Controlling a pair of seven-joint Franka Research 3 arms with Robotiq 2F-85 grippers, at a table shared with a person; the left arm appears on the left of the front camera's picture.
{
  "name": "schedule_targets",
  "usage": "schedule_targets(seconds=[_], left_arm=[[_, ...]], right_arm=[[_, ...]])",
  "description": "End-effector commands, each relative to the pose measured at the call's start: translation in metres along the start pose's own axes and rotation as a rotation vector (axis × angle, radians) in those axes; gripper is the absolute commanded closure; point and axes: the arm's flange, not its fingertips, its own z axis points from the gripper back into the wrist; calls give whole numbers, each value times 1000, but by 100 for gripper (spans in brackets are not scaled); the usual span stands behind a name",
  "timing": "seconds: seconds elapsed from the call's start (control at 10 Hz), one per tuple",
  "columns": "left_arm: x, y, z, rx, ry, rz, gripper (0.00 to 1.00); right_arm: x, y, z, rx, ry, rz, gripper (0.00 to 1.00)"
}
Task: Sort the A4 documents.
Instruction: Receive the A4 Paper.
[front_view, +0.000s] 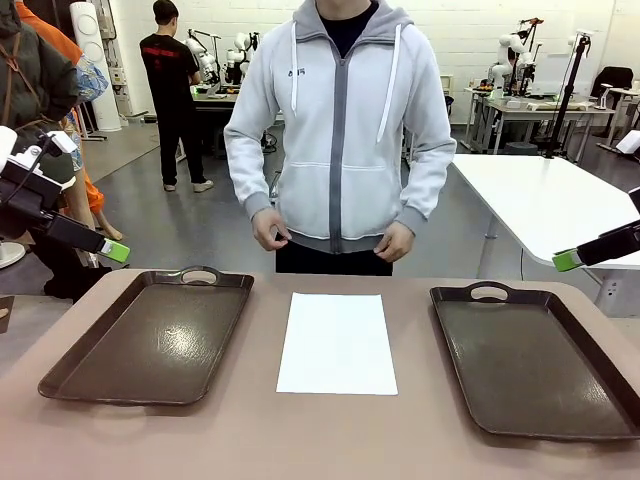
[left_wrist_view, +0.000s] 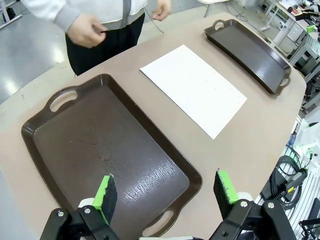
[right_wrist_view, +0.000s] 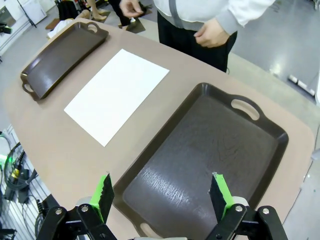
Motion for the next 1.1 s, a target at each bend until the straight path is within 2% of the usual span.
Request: schedule_targets(seconds=[0.0,1.0], left_arm=[[0,2,-1,-8,-8,-3,0],[0,2,-1,-8,-8,-3,0]], right_arm=[[0,0,-1,8,-1,0,0],[0,0,-1,8,-1,0,0]])
